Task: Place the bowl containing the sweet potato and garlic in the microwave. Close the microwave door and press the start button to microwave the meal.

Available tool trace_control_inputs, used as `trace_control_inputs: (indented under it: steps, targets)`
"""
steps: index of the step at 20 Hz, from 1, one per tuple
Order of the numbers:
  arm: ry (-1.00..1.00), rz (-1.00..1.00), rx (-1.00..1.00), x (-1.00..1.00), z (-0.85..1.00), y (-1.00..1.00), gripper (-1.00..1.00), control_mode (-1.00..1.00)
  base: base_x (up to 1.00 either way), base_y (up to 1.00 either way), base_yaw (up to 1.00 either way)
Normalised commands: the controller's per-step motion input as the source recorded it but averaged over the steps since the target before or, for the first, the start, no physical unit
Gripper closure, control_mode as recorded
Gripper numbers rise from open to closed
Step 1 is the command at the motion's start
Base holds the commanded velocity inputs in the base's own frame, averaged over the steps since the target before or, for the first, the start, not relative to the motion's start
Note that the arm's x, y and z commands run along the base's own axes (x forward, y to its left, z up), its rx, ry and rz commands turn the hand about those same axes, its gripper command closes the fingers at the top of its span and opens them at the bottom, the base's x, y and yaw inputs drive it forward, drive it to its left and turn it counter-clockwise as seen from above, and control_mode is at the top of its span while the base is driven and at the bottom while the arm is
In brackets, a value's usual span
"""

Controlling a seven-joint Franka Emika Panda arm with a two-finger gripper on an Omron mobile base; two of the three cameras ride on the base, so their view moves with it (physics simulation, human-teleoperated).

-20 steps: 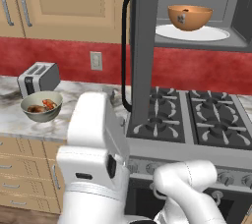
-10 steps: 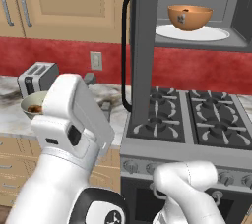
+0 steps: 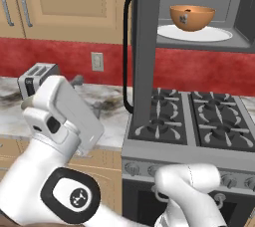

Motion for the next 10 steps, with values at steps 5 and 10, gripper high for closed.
trace_control_inputs:
  steps: [5,10]
  targets:
    - [0.03,-0.13,-0.04,0.65,-0.06,0.27,-1.00,-1.00,0.00,0.00,0.00]
    - [0.00,-0.13,-0.03,0.58,0.00,0.24,-1.00,-1.00,0.00,0.00,0.00]
